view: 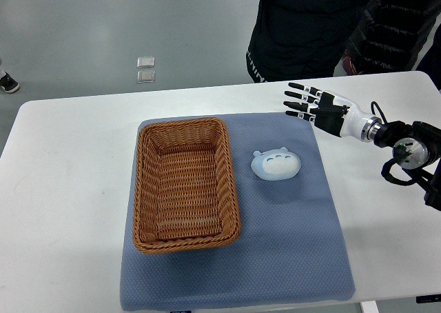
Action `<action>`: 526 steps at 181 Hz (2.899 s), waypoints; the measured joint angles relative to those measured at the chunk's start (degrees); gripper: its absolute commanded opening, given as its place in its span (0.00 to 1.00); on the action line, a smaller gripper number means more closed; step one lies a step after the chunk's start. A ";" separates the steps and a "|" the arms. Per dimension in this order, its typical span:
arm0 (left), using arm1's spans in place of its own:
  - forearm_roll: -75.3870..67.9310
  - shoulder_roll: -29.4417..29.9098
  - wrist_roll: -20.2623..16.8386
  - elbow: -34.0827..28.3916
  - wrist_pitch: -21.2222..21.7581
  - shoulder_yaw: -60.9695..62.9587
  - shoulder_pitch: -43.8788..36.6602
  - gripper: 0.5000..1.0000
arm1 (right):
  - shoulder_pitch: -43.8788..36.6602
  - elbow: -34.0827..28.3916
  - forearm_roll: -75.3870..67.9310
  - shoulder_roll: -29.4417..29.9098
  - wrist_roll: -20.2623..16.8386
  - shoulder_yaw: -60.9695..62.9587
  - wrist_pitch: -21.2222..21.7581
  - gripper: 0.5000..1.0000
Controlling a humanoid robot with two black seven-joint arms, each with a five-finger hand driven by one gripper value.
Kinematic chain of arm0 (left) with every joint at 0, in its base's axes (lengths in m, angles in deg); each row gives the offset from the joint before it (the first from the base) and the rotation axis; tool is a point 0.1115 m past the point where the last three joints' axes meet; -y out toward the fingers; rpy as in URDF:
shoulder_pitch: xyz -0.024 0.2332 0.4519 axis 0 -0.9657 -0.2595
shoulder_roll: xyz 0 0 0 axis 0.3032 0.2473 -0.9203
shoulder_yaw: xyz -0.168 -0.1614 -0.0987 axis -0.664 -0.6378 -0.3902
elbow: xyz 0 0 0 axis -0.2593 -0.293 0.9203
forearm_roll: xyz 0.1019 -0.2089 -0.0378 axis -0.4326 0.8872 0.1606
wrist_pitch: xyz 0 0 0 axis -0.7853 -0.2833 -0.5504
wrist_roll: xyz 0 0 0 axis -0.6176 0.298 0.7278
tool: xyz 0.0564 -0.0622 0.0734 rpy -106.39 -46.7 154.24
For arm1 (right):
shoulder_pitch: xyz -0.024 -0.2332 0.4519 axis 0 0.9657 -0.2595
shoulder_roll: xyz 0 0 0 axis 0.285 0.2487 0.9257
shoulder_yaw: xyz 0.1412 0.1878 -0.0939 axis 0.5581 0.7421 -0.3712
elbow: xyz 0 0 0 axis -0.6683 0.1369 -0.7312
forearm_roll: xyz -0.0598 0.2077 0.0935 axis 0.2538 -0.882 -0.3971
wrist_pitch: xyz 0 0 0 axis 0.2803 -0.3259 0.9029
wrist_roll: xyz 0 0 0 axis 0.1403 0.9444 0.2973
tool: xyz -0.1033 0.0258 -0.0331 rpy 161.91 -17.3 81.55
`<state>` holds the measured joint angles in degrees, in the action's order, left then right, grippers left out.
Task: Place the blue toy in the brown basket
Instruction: 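Move the right hand toward the pale blue plush toy, then lower the right hand over the plush toy and close fingers around it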
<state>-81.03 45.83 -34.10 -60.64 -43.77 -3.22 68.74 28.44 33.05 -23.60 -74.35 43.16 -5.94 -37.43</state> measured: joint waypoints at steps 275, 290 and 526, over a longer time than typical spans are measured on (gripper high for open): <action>0.04 0.00 -0.06 -0.79 0.62 0.18 0.53 1.00 | -3.36 -15.51 54.21 -8.71 12.22 0.28 6.18 0.83; 0.04 0.00 -0.06 -0.79 0.62 0.18 0.52 1.00 | -3.63 -18.12 59.97 -9.30 12.72 0.27 5.99 0.83; 0.04 0.00 -0.04 -0.79 0.62 0.18 0.53 1.00 | 3.24 -23.24 74.79 -8.03 12.54 -4.78 -18.28 0.58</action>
<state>-80.99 45.83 -34.14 -61.43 -43.15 -3.05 69.27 31.68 9.81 51.19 -82.38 55.70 -10.72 -55.71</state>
